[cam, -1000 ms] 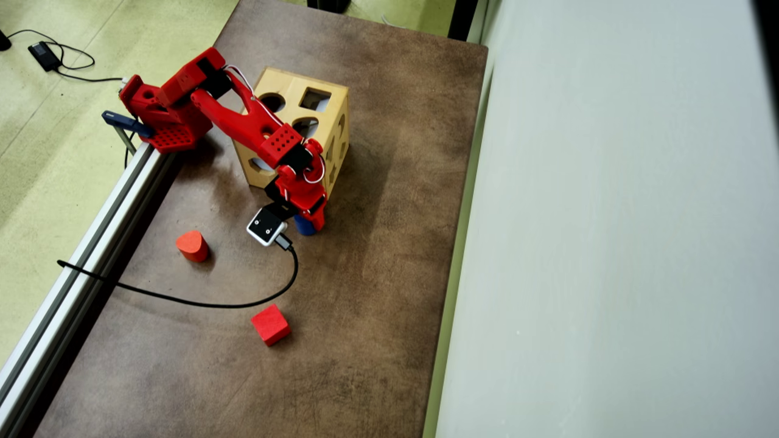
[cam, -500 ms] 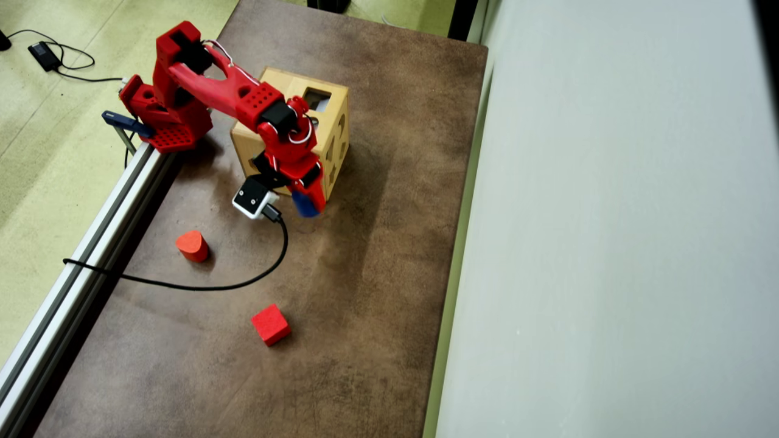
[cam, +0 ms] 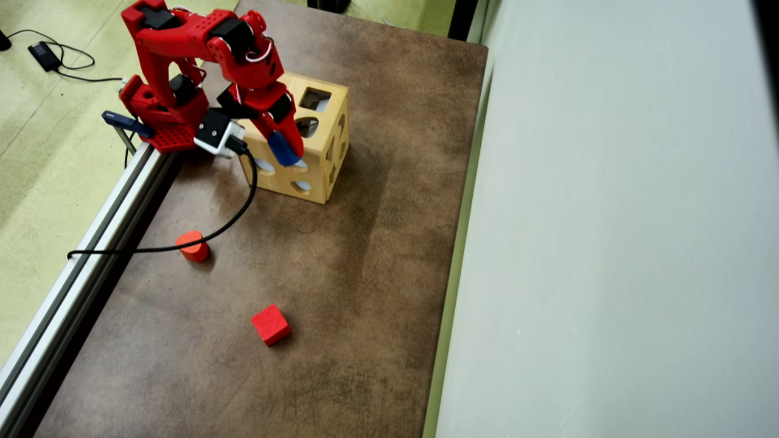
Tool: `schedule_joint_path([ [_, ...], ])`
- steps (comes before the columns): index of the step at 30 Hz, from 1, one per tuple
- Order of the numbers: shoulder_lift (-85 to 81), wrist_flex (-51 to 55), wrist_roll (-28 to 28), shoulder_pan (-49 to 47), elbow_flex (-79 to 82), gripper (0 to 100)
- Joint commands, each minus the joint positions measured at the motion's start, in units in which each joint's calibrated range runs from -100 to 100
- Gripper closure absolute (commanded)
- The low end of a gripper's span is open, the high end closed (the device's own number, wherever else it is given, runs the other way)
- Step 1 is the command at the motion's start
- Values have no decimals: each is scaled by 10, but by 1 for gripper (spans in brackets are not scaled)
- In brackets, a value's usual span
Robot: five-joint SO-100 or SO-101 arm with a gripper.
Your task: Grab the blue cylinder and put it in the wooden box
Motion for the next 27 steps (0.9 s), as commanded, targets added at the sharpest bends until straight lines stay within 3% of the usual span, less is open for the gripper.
schedule_joint_path([
  [1, -50, 6, -1, -47, -16, 98],
  [8, -103, 7, 1, -111, 27, 98],
  [27, -239, 5, 4, -114, 241, 98],
])
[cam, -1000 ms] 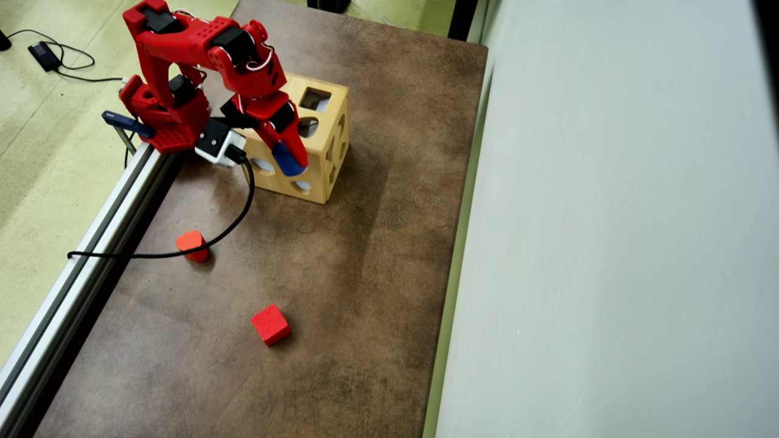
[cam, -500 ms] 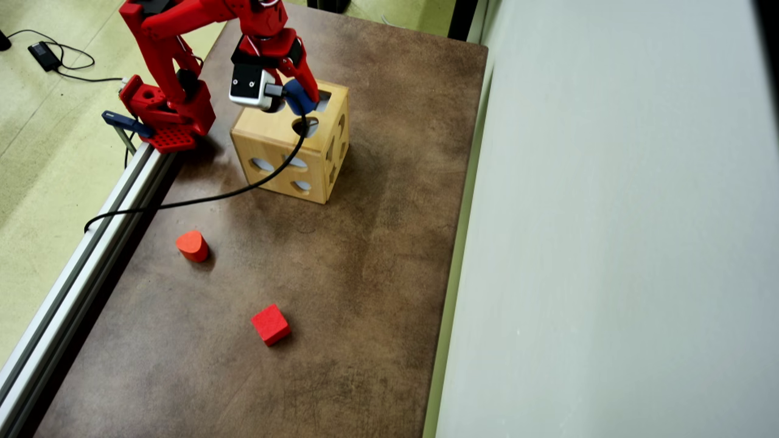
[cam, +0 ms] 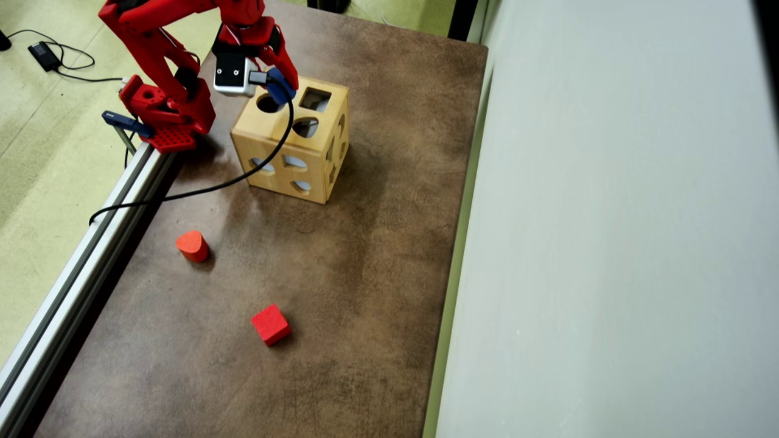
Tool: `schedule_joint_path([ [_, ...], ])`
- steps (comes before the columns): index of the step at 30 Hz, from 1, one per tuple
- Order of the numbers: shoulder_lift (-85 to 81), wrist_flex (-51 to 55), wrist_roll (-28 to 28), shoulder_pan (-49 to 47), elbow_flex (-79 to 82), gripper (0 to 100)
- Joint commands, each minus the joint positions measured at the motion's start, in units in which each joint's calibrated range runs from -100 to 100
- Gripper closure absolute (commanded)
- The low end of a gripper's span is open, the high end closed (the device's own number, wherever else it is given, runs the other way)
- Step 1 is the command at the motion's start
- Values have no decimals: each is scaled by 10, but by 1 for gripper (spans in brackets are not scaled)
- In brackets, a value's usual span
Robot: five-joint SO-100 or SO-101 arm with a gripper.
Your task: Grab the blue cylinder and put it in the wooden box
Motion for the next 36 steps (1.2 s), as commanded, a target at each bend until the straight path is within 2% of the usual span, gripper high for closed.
schedule_joint_path([
  [1, -24, 3, 3, -3, 18, 98],
  [36, -24, 3, 29, -23, 82, 98],
])
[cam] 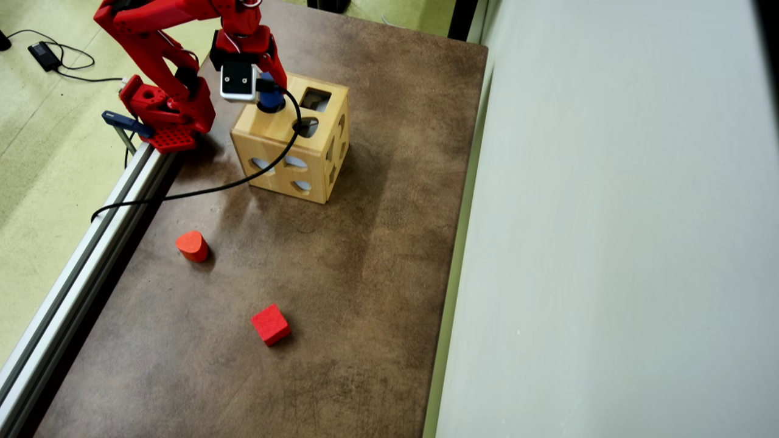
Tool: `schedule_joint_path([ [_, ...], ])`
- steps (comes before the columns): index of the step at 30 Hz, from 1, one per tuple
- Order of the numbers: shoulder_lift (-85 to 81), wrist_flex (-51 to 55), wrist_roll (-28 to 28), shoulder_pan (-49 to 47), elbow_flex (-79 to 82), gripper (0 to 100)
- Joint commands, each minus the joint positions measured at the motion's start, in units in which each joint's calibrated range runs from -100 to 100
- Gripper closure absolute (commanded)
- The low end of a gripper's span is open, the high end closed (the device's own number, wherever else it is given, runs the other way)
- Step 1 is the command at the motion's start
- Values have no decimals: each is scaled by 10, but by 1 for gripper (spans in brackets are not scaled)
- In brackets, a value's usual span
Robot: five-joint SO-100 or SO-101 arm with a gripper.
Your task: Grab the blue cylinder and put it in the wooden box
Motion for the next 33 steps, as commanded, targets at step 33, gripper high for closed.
schedule_joint_path([
  [33, -10, -6, -3, 4, -1, 98],
])
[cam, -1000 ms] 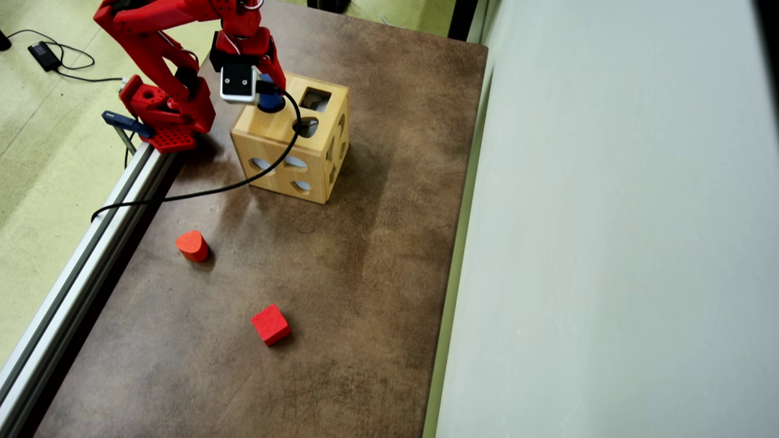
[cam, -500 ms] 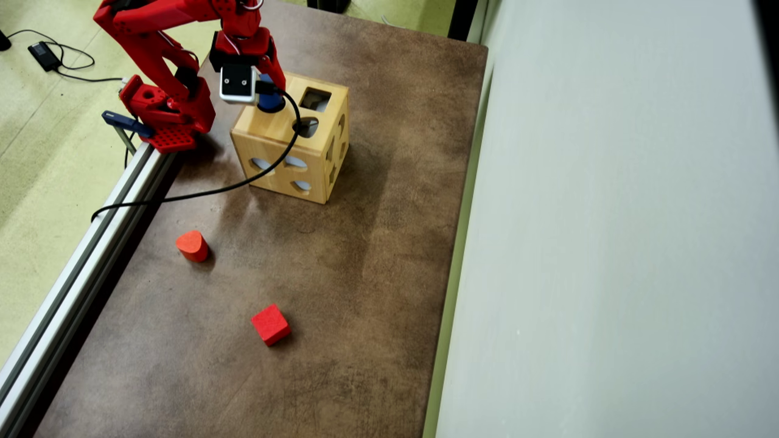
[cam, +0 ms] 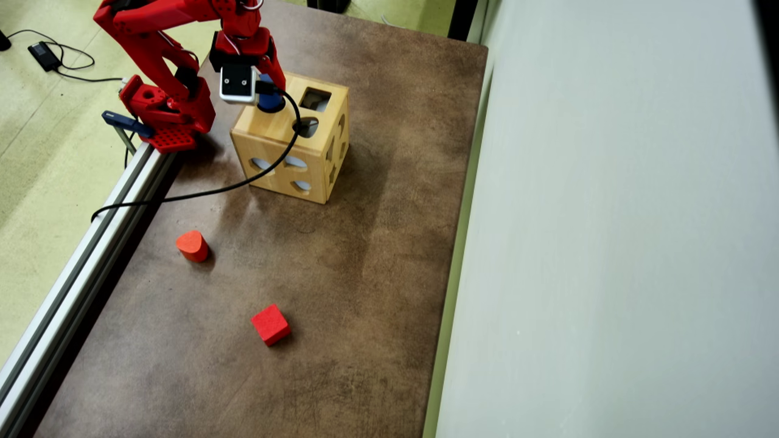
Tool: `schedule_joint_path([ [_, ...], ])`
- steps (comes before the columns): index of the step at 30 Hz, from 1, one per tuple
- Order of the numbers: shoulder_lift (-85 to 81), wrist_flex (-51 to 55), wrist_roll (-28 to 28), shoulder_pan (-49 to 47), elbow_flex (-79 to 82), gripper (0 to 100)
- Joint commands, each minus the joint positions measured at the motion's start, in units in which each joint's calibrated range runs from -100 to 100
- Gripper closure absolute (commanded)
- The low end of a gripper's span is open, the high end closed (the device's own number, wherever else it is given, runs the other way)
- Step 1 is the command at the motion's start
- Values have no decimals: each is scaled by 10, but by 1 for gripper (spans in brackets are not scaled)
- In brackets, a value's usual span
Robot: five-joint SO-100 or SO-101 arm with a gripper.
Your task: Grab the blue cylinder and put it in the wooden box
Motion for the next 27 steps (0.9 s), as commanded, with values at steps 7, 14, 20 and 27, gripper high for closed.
schedule_joint_path([
  [7, -10, -6, -2, 18, -1, 96],
  [14, -10, -2, 0, 40, -1, 79],
  [20, -9, -6, 2, 33, 9, 74],
  [27, -9, -6, 3, 31, 9, 74],
])
